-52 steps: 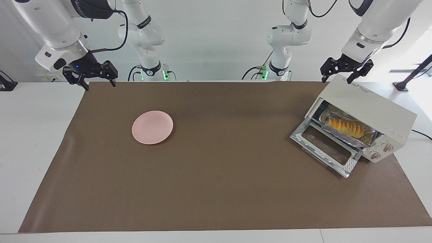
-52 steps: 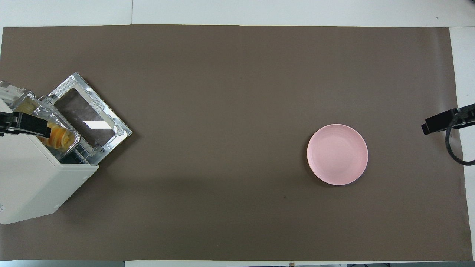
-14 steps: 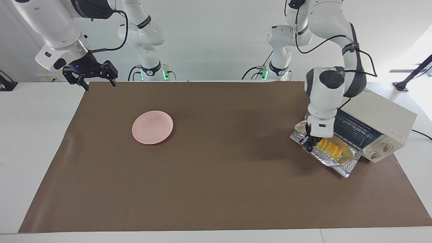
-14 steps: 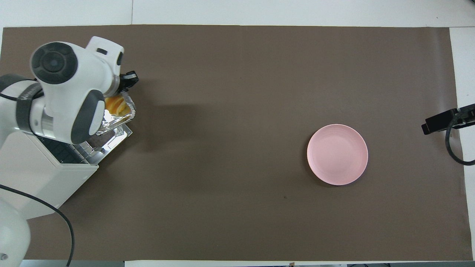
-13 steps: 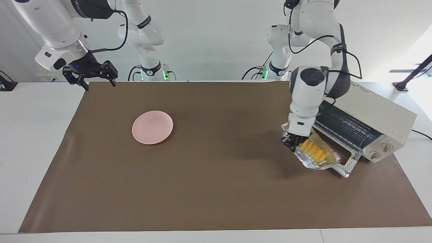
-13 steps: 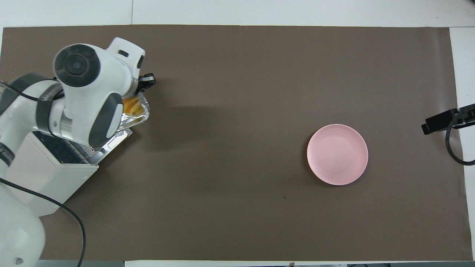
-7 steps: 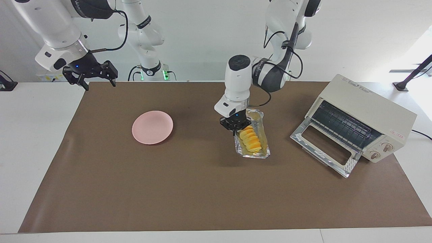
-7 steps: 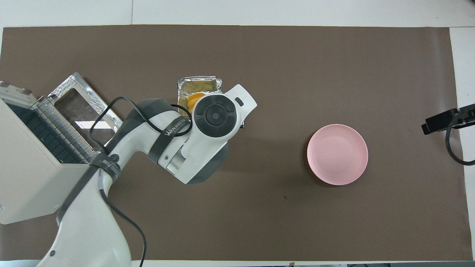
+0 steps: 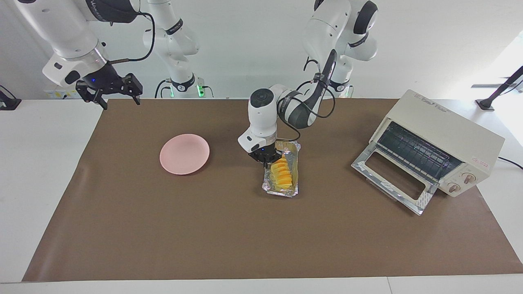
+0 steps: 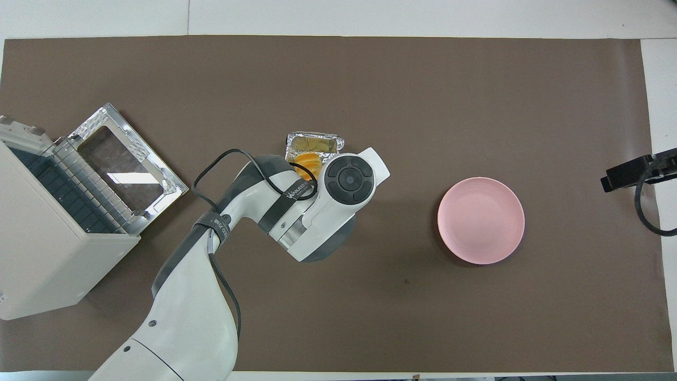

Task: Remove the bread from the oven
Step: 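Pull the foil tray out with the left gripper and set it down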

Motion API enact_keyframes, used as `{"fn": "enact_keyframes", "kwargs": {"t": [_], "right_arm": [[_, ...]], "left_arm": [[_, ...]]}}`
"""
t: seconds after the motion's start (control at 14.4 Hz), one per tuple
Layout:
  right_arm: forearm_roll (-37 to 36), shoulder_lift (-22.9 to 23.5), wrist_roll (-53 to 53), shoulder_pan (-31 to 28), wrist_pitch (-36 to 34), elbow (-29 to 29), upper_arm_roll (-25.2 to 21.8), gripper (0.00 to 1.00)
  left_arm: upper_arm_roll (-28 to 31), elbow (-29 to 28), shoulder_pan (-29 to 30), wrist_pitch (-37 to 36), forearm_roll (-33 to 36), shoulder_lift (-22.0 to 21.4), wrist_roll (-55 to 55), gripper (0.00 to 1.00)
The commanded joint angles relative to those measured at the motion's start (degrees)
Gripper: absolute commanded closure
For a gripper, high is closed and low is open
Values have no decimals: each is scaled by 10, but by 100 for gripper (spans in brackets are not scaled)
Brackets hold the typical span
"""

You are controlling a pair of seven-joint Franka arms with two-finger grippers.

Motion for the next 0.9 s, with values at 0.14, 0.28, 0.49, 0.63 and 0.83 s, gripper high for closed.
{"fn": "enact_keyframes", "kwargs": {"t": [0.14,0.28,0.49,0.63,0.83], "right_arm": [[3,-13,-17,-11,-3,-10,8,0],[3,-13,-16,-11,-3,-10,8,0],[3,-13,-14,-7,-2,-11,8,0],[12,-16,-13,-7,-3,-14,8,0],[13,-18,2,16,15,-24,12,0]], "left_arm": [[7,3,5,-3,-38,-11,-13,2],[13,11,21,-22,-39,-36,-33,0],[11,14,125,-105,-40,-125,-24,0],[10,14,190,-166,-44,-177,-5,0],[13,14,281,-290,-82,-260,143,0]]}}
